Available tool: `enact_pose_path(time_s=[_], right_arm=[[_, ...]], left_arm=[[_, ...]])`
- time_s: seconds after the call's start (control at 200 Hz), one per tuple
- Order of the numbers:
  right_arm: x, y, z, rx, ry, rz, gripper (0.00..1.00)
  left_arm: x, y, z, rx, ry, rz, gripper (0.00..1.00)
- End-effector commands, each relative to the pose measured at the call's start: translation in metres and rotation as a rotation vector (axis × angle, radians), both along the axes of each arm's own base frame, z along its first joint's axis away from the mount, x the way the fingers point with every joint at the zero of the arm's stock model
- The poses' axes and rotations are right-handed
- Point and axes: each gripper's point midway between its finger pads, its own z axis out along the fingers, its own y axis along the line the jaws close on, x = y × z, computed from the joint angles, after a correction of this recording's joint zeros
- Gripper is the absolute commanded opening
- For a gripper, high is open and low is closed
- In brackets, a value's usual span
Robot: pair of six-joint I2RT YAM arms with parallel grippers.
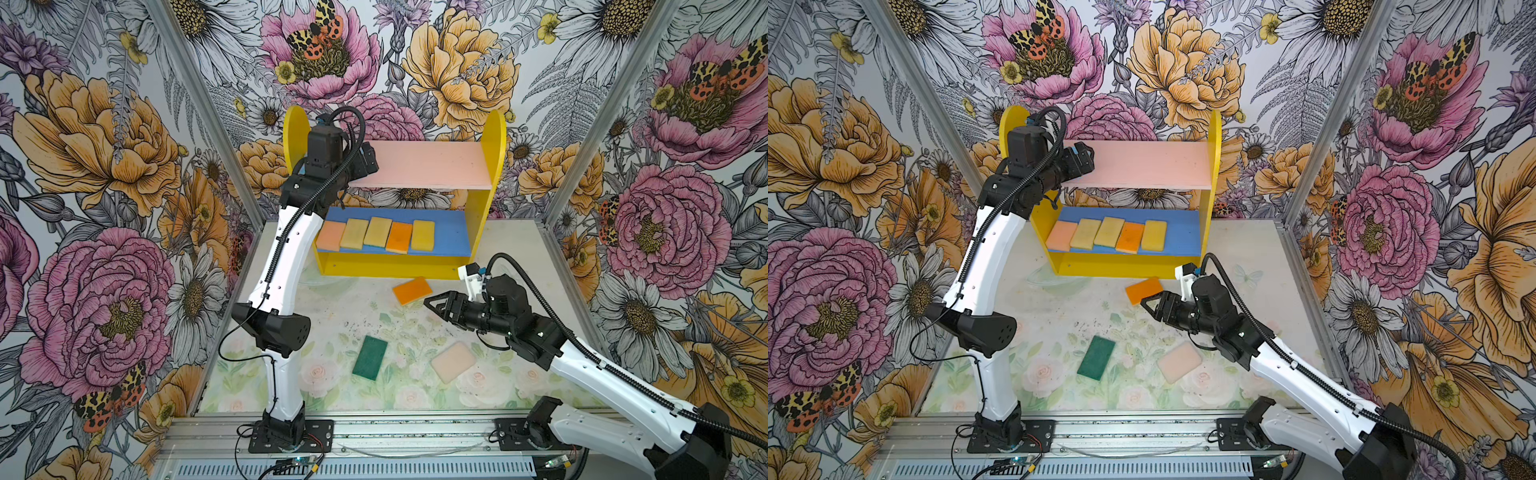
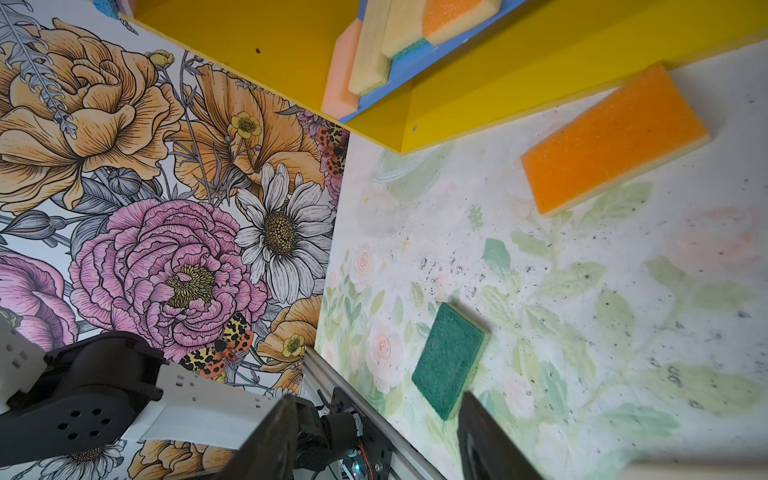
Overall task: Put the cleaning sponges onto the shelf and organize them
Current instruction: 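Retract the left gripper while the right gripper moves over the green sponge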
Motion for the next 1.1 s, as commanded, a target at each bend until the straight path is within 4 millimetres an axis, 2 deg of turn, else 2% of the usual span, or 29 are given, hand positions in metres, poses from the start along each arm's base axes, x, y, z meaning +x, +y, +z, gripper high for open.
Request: enact_pose_path(time_s=[0.0, 0.12, 0.225, 0.315, 0.38, 0.505, 0.56, 0.58, 0.665, 0.745, 0.84, 0.93, 1.0, 1.095], right_arm=[[0.003, -0.003, 0.005, 0.006, -0.029, -0.008, 0.63], [0.003, -0.003, 0.004, 0.004, -0.029, -0.013, 0.62], [0.003, -0.003, 0.004, 0.005, -0.027, -0.009, 0.62], [0.002, -0.002, 0.004, 0.006, -0.028, -0.004, 0.62], [0.001, -0.002, 0.003, 0.004, -0.025, -0.001, 0.63], [0.001, -0.001, 0.004, 0.001, -0.035, 0.014, 0.62], [0.0, 0.001, 0.002, -0.004, -0.033, 0.025, 0.62], [0.0, 0.001, 0.002, -0.006, -0.034, 0.029, 0.63], [0.001, 0.007, -0.004, -0.019, -0.022, 0.056, 0.63], [0.0, 0.019, -0.02, -0.046, 0.041, 0.115, 0.63], [-0.005, 0.037, -0.042, -0.102, 0.104, 0.168, 0.63], [-0.008, 0.053, -0.068, -0.174, 0.146, 0.181, 0.63], [-0.021, 0.073, -0.091, -0.232, 0.184, 0.213, 0.63], [-0.028, 0.085, -0.124, -0.308, 0.244, 0.199, 0.63]], left_arm=[[-0.001, -0.015, -0.004, -0.028, 0.012, -0.041, 0.99], [-0.005, -0.022, -0.006, -0.026, 0.024, -0.052, 0.99], [-0.01, -0.021, 0.003, -0.038, 0.007, -0.053, 0.99], [-0.019, -0.019, 0.022, -0.054, -0.032, -0.062, 0.99], [-0.029, -0.017, 0.043, -0.071, -0.078, -0.076, 0.99], [-0.062, -0.012, 0.084, -0.096, -0.162, -0.107, 0.99], [-0.075, -0.011, 0.09, -0.093, -0.171, -0.116, 0.99], [-0.092, -0.004, 0.106, -0.102, -0.202, -0.115, 0.99], [-0.122, -0.003, 0.107, -0.088, -0.197, -0.133, 0.99], [-0.15, -0.003, 0.089, -0.065, -0.154, -0.153, 0.99], [-0.182, 0.006, 0.05, -0.095, -0.084, -0.155, 0.99], [-0.215, 0.02, 0.0, -0.171, -0.019, -0.148, 0.99], [-0.239, 0.032, -0.047, -0.205, 0.055, -0.124, 0.99], [-0.267, 0.045, -0.1, -0.254, 0.139, -0.103, 0.99]])
